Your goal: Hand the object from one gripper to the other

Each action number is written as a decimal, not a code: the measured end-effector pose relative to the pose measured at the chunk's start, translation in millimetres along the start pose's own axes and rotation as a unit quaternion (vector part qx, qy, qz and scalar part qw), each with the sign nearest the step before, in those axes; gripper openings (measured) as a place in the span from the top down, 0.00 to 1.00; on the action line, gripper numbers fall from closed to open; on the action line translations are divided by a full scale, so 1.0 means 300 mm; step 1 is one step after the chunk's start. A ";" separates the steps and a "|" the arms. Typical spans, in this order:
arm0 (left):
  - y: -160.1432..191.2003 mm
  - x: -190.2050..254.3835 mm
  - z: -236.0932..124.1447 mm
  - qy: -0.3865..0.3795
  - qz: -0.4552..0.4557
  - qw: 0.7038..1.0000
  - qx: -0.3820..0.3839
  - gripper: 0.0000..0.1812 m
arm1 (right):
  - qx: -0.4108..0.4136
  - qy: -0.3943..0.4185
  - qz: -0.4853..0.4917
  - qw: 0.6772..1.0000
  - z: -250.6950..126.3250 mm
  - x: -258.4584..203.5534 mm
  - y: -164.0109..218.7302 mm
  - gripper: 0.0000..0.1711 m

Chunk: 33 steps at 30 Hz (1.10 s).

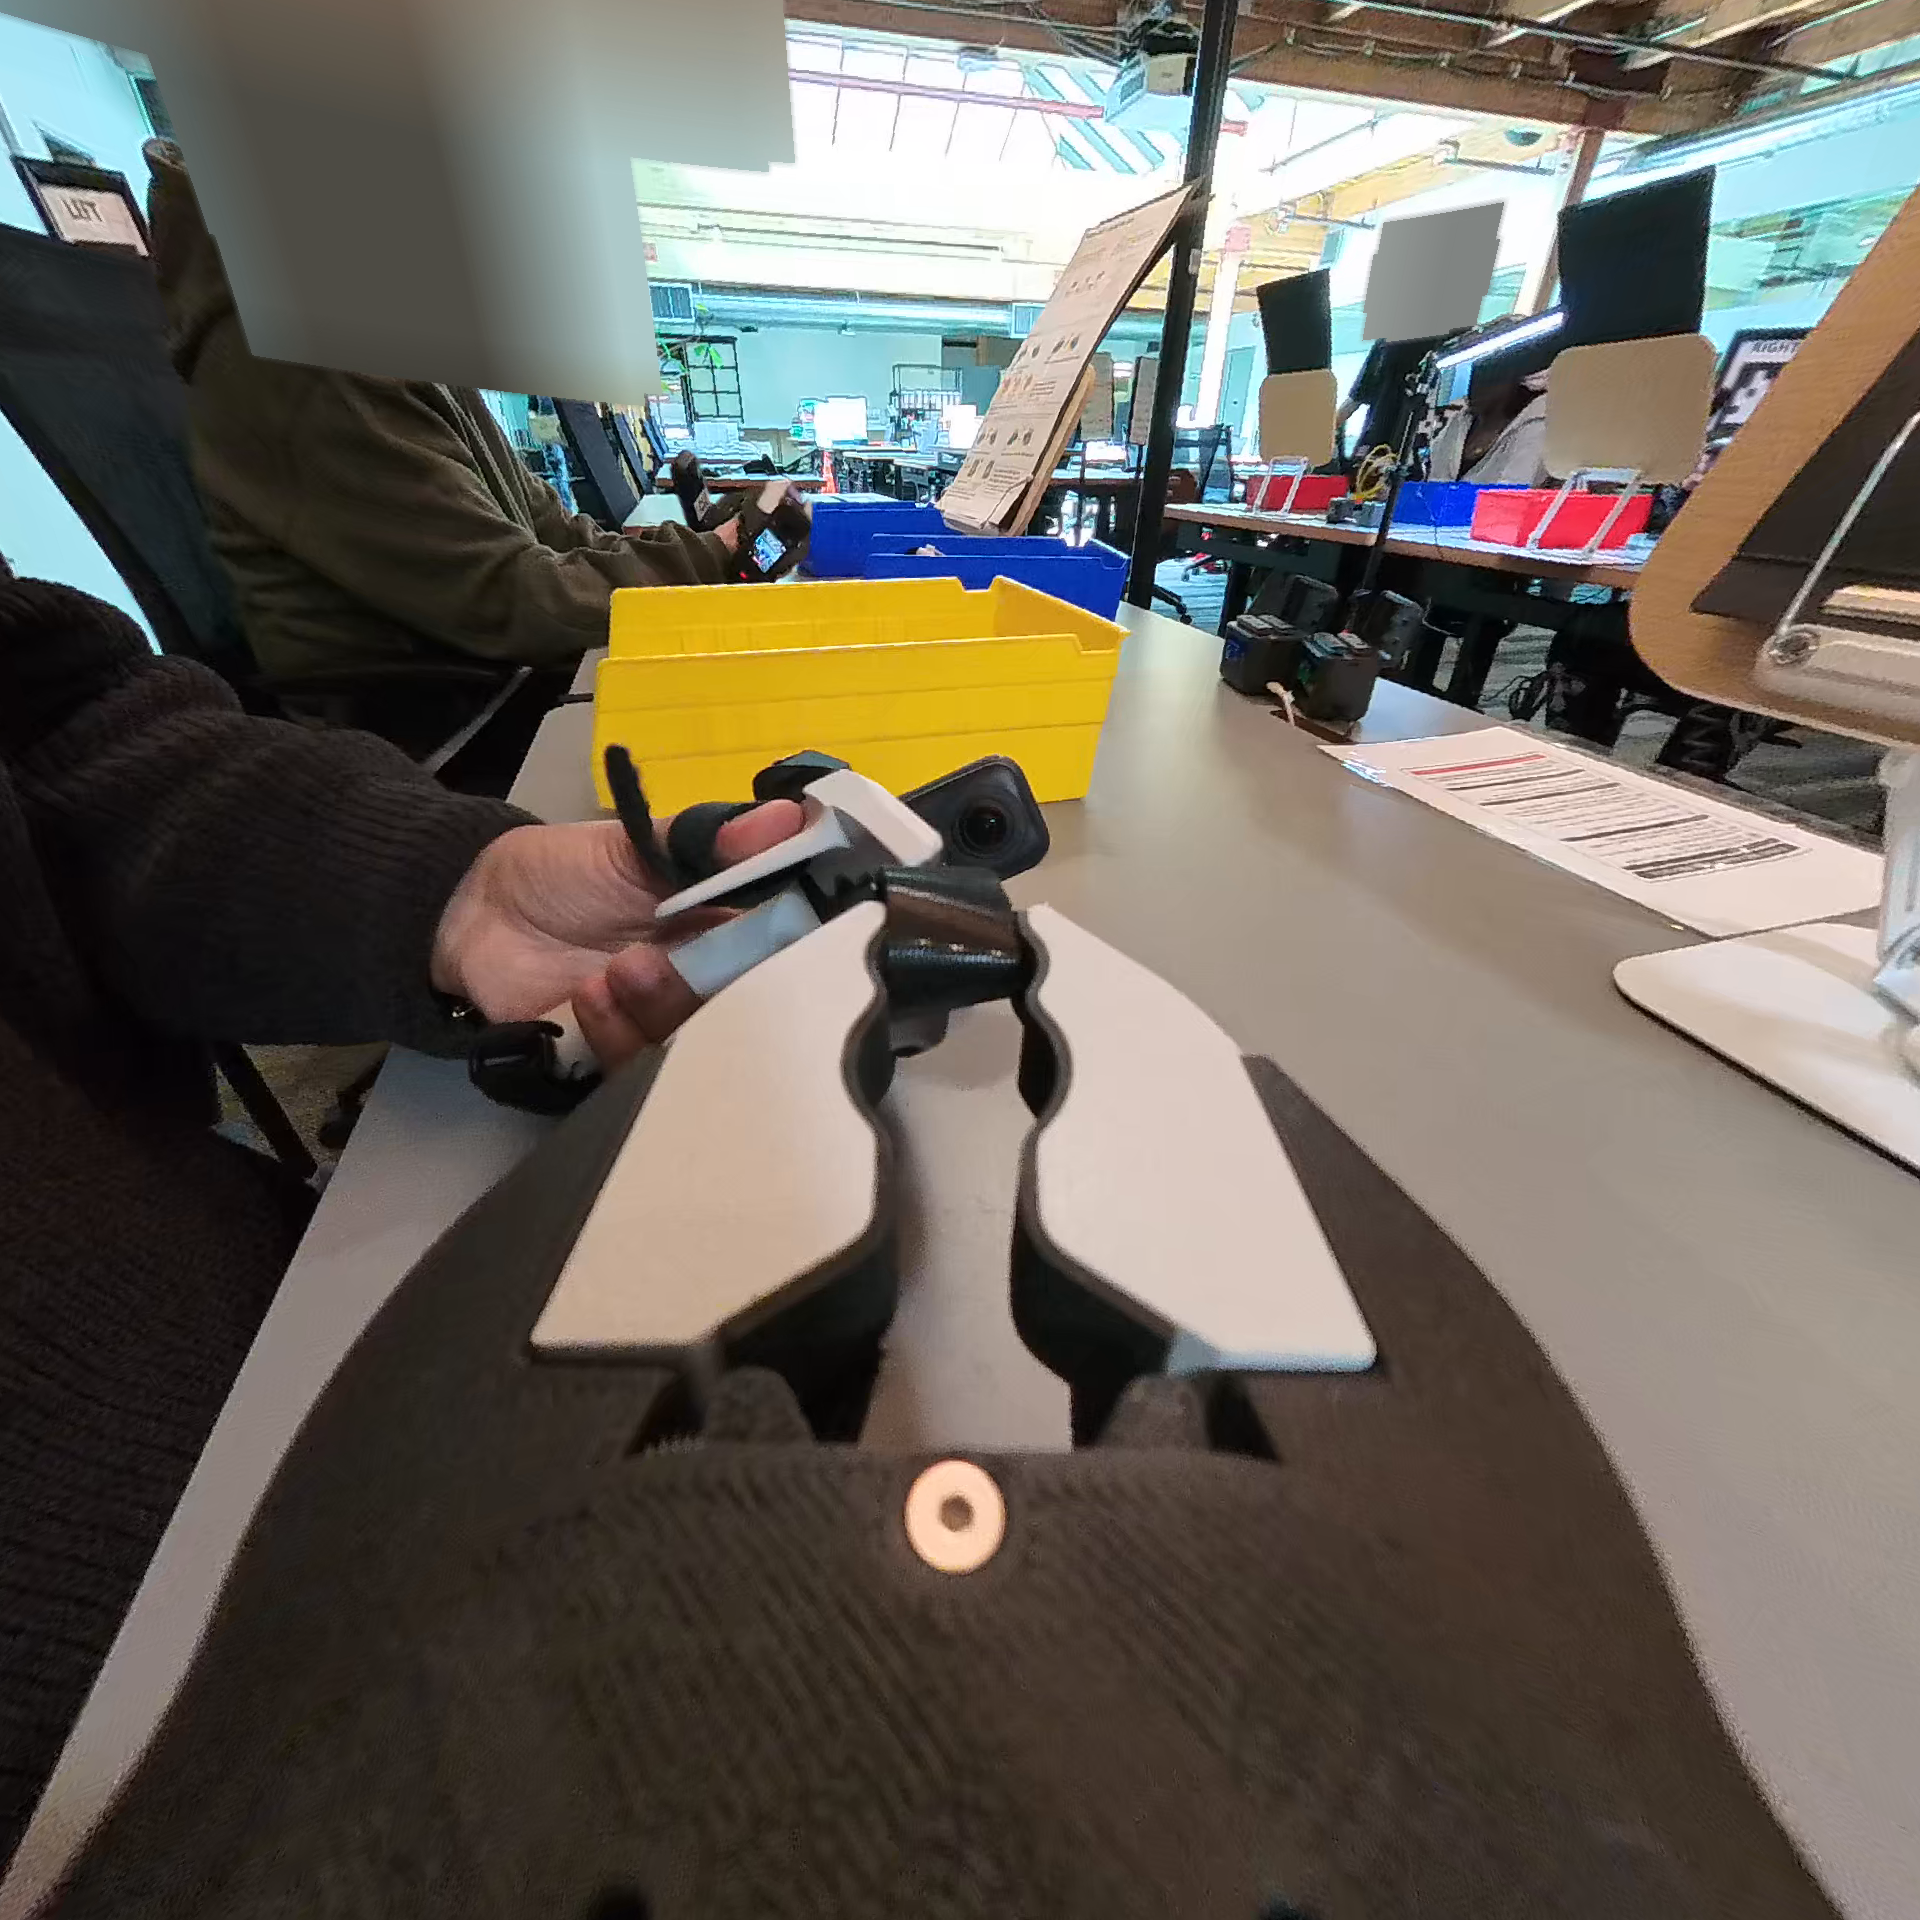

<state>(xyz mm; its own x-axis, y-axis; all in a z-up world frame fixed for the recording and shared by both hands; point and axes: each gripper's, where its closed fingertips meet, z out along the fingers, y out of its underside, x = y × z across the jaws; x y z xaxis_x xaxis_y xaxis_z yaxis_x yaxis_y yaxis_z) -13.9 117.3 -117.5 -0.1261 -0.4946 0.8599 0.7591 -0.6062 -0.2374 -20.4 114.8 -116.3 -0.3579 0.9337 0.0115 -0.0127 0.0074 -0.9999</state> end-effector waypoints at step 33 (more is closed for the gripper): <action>0.049 -0.170 -0.044 -0.271 0.189 0.937 -0.112 0.85 | -0.290 0.120 -0.309 0.898 0.030 0.019 0.217 0.86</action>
<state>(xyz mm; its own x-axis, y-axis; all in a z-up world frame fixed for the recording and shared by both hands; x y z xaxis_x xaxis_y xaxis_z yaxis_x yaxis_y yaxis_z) -4.6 125.4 -170.9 0.5149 -0.3481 0.7834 0.5228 -0.5967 -0.6087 -31.8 117.4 -181.4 -0.2374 0.7372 0.6326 0.3733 0.6705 -0.6412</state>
